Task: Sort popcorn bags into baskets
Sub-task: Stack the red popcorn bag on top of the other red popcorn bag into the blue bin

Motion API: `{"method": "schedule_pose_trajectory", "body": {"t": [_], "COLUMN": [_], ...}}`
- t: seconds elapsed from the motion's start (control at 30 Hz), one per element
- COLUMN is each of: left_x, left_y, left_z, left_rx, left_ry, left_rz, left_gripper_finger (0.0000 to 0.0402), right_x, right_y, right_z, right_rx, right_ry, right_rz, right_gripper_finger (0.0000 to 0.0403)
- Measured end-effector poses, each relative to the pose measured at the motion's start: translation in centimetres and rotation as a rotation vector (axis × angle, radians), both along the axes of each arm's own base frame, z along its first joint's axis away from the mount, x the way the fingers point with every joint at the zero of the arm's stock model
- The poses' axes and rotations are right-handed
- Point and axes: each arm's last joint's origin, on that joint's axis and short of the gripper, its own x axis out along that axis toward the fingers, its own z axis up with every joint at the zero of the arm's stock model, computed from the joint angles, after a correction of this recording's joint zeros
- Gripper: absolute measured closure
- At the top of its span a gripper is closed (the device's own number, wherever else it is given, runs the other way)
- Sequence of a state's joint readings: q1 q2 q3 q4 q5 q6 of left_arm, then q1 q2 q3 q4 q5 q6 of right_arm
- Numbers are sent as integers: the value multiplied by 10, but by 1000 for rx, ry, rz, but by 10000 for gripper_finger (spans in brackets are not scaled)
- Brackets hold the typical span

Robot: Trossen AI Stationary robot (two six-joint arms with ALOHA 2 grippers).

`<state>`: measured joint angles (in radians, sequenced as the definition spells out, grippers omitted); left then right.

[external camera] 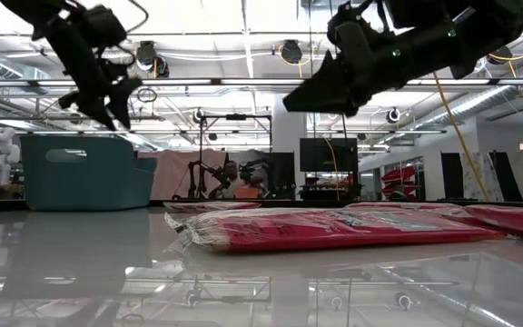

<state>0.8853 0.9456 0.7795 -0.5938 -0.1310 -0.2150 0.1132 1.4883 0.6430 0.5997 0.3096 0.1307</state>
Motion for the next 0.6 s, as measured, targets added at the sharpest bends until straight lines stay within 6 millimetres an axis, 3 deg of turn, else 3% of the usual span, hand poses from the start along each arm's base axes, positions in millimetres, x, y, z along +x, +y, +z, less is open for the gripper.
{"method": "schedule_pose_trajectory", "body": {"t": [0.2, 0.4, 0.6], "left_x": [22, 53, 72], "left_y": [-45, -93, -134], "left_z": [14, 1, -6], "left_rx": [82, 158, 290], "left_ry": [-139, -334, -502], "left_rz": [-251, -497, -641], "left_gripper_finger": [245, 263, 265], "right_x": [-5, -10, -17], "right_y": [1, 4, 25], "right_z": [-11, -19, -19], "right_rx": [71, 165, 304], "right_ry": [99, 164, 293], "right_rz": [-46, -119, -67], "right_gripper_finger": [289, 289, 289]}}
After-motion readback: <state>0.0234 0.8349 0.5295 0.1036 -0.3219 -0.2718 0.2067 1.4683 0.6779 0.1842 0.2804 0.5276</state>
